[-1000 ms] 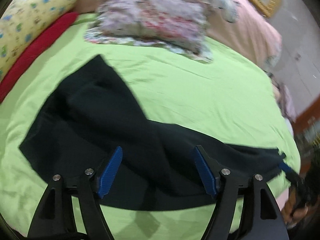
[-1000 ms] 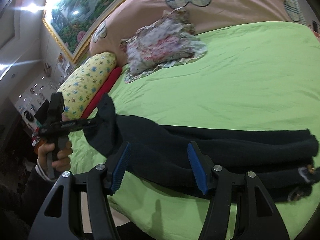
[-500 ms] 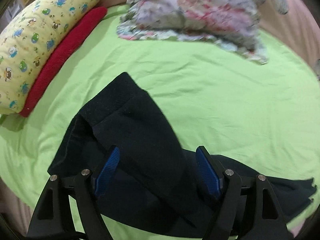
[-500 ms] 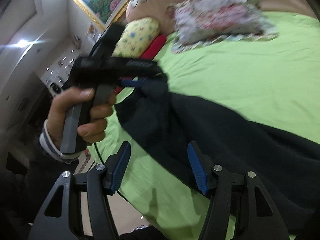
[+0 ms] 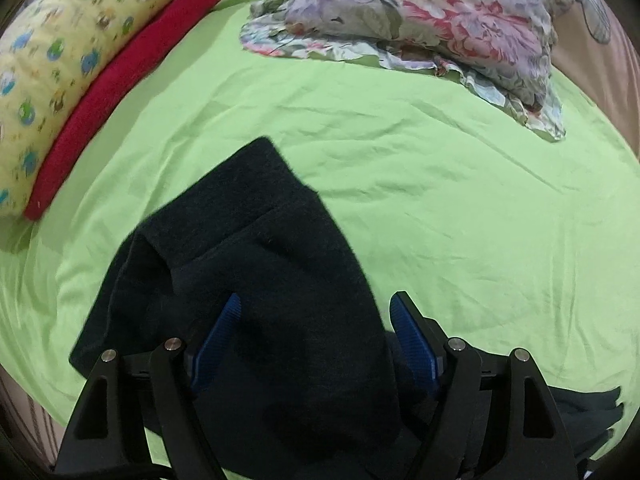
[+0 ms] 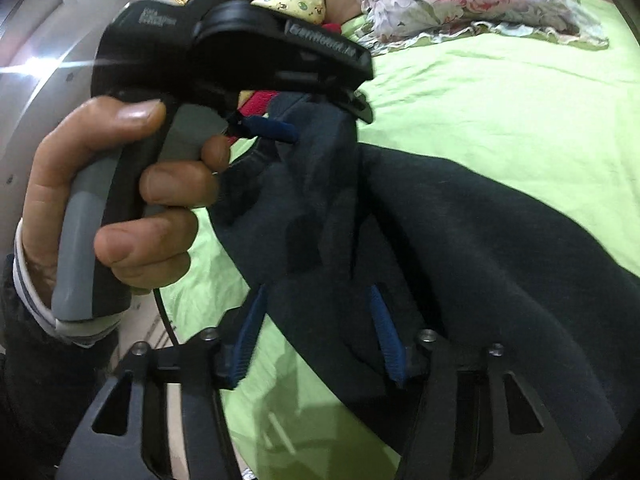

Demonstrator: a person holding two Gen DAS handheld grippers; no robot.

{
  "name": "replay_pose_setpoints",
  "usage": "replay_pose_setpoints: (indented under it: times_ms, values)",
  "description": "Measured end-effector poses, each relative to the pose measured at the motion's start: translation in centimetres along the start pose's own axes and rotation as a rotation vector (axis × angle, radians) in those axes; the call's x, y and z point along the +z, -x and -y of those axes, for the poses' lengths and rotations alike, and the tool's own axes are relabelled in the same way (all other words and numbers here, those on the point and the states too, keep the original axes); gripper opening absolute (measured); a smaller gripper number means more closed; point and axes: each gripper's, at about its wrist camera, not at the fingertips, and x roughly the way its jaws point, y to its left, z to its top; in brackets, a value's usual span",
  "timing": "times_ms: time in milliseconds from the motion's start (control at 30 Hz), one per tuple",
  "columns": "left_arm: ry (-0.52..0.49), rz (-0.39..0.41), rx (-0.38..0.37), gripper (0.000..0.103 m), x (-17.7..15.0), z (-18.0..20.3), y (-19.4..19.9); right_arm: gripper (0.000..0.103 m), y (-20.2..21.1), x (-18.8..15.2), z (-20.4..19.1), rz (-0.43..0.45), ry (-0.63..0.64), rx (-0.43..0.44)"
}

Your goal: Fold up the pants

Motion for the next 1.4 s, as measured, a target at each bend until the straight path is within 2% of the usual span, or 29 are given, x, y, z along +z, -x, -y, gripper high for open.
replay_pose_setpoints:
  times_ms: [33, 67, 100, 167, 267, 433, 533, 733, 833, 867, 1067, 1133, 1267, 1333, 1400]
  values:
    - [-0.011, -0.003, 0.015, 0.076, 0.1, 0.2, -0.3, 0.038, -0.2, -0.1, 0.0, -0.004, -0.001, -0.003]
    - [-0.017, -0.007, 0.019, 0.070, 0.2, 0.4, -0.7, 0.031, -0.3, -0.1, 0.0, -0.004, -0.001, -0.012]
    - [-0.019, -0.008, 0.012, 0.052, 0.2, 0.4, -1.0, 0.025, -0.3, -0.1, 0.1, -0.007, 0.000, -0.019]
    - [-0.008, -0.006, -0.033, 0.028, -0.1, -0.2, -1.2, 0.010, -0.3, -0.2, 0.4, -0.009, -0.010, -0.028]
    - [0.031, 0.038, -0.126, 0.010, -0.8, -1.7, -0.4, 0.007, 0.5, -0.2, 0.4, 0.015, -0.012, -0.020]
    - [0.142, 0.151, -0.343, 0.008, -3.4, -6.3, 2.6, 0.007, 1.6, -0.3, -1.3, 0.040, 0.058, -0.007]
    - [0.199, 0.185, -0.408, 0.008, -5.6, -9.0, 3.6, 0.007, 1.4, -0.9, -2.8, 0.029, 0.130, -0.026]
    - [0.323, 0.176, -0.505, 0.008, -9.2, -13.8, 2.2, 0.006, -0.2, -1.9, -3.4, -0.037, 0.218, -0.114]
    - [0.344, 0.182, -0.510, 0.008, -10.7, -14.9, 1.5, 0.006, -0.4, -1.7, -3.8, -0.059, 0.238, -0.121]
    - [0.351, 0.181, -0.506, 0.008, -11.1, -15.3, 1.3, 0.001, -0.7, -1.5, -3.8, -0.066, 0.243, -0.117]
    - [0.399, 0.165, -0.523, 0.008, -13.1, -18.1, 0.4, 0.000, -1.9, -1.6, -4.9, -0.092, 0.267, -0.129]
    - [0.390, 0.161, -0.514, 0.008, -13.6, -18.3, 0.4, 0.000, -2.2, -1.7, -4.9, -0.124, 0.238, -0.118]
    - [0.372, 0.158, -0.489, 0.009, -14.8, -18.7, 0.5, 0.001, -1.6, -1.6, -4.7, -0.116, 0.180, -0.146]
    - [0.375, 0.162, -0.483, 0.012, -15.2, -19.1, 0.7, 0.001, -1.0, -1.3, -4.2, -0.103, 0.146, -0.153]
    - [0.382, 0.166, -0.470, 0.019, -15.4, -19.5, 1.1, 0.007, 0.0, -0.8, -3.3, -0.071, 0.106, -0.172]
